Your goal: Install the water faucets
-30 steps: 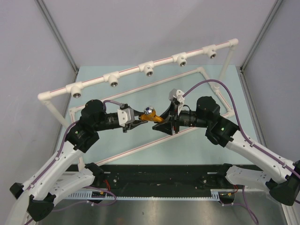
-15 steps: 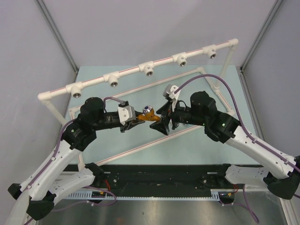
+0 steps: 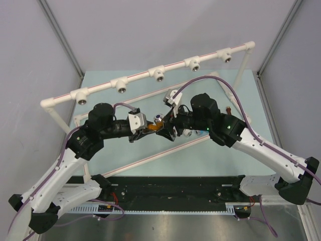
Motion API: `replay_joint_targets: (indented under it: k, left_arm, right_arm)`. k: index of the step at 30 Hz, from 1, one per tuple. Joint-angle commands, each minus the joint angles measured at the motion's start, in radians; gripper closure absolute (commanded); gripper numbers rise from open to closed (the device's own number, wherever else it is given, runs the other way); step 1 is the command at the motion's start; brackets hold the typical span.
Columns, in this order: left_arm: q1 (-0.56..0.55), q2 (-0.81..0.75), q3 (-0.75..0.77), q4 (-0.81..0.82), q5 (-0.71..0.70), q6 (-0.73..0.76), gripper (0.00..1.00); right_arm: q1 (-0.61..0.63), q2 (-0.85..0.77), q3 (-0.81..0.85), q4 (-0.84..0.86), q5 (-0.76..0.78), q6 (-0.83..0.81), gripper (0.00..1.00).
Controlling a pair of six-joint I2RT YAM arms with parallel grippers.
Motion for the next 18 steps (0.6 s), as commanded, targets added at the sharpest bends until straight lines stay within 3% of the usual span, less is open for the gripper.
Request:
replay_joint_targets:
  k: [1, 5, 8, 9, 12, 15, 16, 18]
  left_arm:
    - [-0.006, 0.004, 0.058, 0.0, 0.027, 0.047, 1.0]
    - [-0.009, 0.007, 0.061, -0.005, 0.021, 0.046, 1.0]
    - [-0.007, 0.007, 0.067, -0.006, 0.007, 0.046, 1.0]
    - [-0.009, 0.007, 0.067, -0.008, 0.002, 0.046, 1.0]
    - [-0.009, 0.013, 0.075, -0.011, -0.016, 0.035, 1.0]
    - [-0.007, 0.013, 0.098, 0.011, -0.064, -0.014, 0.69]
    - [-0.009, 0.015, 0.119, 0.017, -0.076, -0.04, 0.53]
    - [-0.007, 0.024, 0.15, 0.024, -0.11, -0.06, 0.41]
  right_arm:
    - [0.007, 0.015, 0.063, -0.022, 0.025, -0.014, 0.36]
    - [0.013, 0.027, 0.075, -0.038, 0.031, -0.014, 0.49]
    - [0.01, 0.026, 0.075, -0.048, 0.043, -0.009, 0.67]
    - [0.01, 0.026, 0.075, -0.049, 0.046, -0.003, 0.79]
    - [0.0, 0.012, 0.075, -0.049, 0.049, 0.012, 1.0]
    - [-0.02, -0.003, 0.075, -0.064, 0.081, 0.023, 1.0]
    - [-0.046, -0.009, 0.072, -0.078, 0.088, 0.047, 1.0]
    - [-0.079, -0.038, 0.066, -0.086, 0.088, 0.072, 1.0]
